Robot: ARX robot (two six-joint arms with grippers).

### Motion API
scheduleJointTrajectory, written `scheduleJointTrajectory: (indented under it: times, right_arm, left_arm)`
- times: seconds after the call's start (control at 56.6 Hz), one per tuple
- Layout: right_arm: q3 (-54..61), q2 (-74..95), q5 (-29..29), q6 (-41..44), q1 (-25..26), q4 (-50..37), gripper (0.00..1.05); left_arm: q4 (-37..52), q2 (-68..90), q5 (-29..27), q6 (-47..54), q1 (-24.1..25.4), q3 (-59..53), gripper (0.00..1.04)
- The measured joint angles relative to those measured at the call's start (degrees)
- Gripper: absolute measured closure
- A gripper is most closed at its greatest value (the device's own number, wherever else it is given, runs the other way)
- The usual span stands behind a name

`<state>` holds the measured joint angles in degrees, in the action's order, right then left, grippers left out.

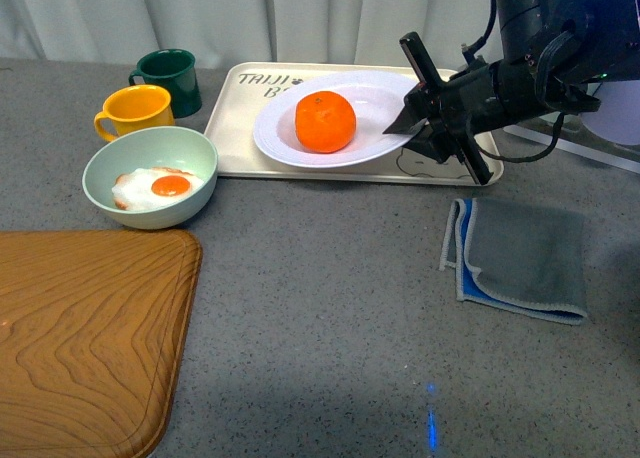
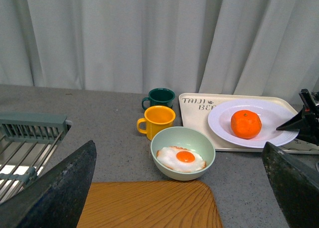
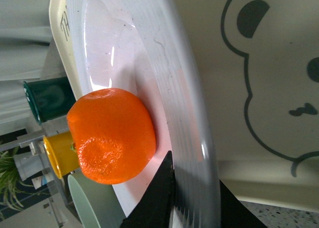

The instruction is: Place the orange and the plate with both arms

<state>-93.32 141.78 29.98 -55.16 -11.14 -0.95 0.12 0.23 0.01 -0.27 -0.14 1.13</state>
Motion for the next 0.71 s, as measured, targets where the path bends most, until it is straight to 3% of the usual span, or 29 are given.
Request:
scheduleJointTrajectory:
  times: [0.3,0.565,0.707]
  right_arm:
    - [1.9,-0.8,-3.5,5.2,0.2,0.9,0.50]
    - [8.8,-9.7,-10.5,14.6,0.5,-0.8,0.08]
    - [14.3,-16.0,-16.5,21.5,0.4,-3.1,0.10]
  left_arm:
    - [0.0,0.0,0.0,0.0,0.0,0.0,0.07]
    - [0.0,0.0,0.0,0.0,0.0,0.0,0.07]
    - [0.0,0.0,0.0,0.0,0.0,0.0,0.07]
